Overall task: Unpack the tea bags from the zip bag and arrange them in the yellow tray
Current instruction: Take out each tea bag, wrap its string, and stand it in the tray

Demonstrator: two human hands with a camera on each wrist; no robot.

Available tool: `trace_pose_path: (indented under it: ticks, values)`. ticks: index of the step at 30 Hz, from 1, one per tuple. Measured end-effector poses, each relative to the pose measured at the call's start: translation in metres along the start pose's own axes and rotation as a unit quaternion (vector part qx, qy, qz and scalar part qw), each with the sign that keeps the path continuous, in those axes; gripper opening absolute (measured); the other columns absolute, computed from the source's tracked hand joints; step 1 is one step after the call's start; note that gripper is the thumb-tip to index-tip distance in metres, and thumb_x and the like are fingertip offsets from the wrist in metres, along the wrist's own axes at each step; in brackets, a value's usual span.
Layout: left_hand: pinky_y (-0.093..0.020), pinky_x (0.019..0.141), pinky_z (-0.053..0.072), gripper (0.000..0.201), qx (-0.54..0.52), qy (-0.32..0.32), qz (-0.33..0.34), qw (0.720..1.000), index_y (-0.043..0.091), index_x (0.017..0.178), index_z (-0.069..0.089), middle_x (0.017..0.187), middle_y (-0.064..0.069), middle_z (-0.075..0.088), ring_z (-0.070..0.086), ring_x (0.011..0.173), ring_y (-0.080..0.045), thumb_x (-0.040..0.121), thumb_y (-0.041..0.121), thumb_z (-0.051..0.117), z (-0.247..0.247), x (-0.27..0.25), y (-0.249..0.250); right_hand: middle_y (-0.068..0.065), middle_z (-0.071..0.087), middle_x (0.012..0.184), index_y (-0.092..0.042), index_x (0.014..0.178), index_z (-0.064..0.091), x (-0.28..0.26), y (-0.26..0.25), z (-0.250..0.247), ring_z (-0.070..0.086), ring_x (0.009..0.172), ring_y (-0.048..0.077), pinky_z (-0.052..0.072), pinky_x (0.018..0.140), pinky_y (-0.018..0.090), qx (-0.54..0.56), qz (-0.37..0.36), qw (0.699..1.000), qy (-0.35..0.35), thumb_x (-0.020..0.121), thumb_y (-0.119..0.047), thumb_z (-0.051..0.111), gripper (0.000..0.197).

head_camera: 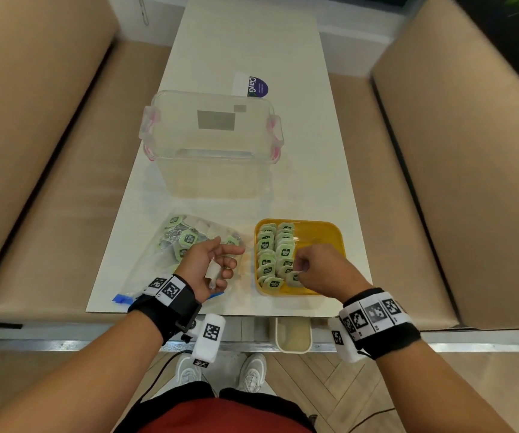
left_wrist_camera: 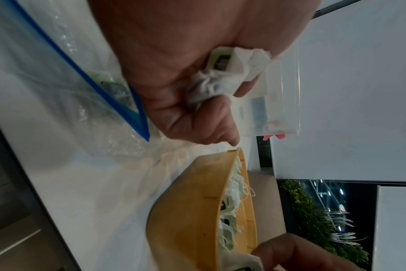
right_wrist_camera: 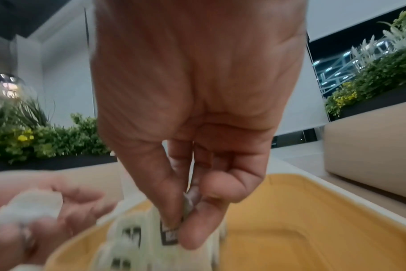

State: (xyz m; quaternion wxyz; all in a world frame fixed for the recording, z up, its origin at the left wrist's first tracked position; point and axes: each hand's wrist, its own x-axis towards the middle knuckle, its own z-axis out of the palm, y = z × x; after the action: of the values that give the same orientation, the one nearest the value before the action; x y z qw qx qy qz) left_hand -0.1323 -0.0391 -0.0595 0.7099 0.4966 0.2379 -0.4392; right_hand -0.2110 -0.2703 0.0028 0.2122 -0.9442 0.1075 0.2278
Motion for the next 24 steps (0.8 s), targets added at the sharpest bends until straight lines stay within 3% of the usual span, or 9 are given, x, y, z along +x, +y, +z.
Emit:
trace_pose_path:
  ticks: [7, 15, 24]
  values:
    - [-0.018, 0.045, 0.024, 0.05, -0.001, 0.0, 0.0, 1.0, 0.005, 0.105, 0.075, 0.069, -0.005, 0.055, 0.042, 0.051, -0.014, 0.103, 0.042, 0.04, -0.002, 0.0, -0.001, 0.0, 0.065, 0.084, -0.016, 0.085, 0.069, 0.003, 0.004, 0.021, 0.06, 0.08, 0.019, 0.052, 0.068, 0.032, 0.003, 0.026, 0.999, 0.029, 0.08, -0.008, 0.058, 0.014]
    - [-0.019, 0.045, 0.024, 0.05, -0.001, 0.002, 0.002, 1.0, 0.004, 0.105, 0.073, 0.069, -0.006, 0.055, 0.043, 0.051, -0.014, 0.103, 0.042, 0.04, -0.002, -0.001, -0.001, 0.005, 0.061, 0.099, -0.013, 0.093, 0.068, 0.005, 0.002, 0.03, 0.057, 0.093, 0.022, 0.048, 0.076, 0.03, 0.0, 0.009, 0.998, 0.057, 0.084, -0.012, 0.06, 0.012]
    - [-0.018, 0.043, 0.025, 0.05, -0.002, 0.003, 0.005, 1.0, 0.003, 0.106, 0.072, 0.069, -0.007, 0.055, 0.043, 0.051, -0.015, 0.104, 0.041, 0.039, -0.003, -0.001, -0.001, 0.003, 0.057, 0.092, -0.011, 0.088, 0.067, 0.003, 0.007, 0.038, 0.053, 0.085, 0.019, 0.046, 0.072, 0.029, 0.035, 0.004, 0.995, 0.093, 0.084, -0.016, 0.065, 0.007]
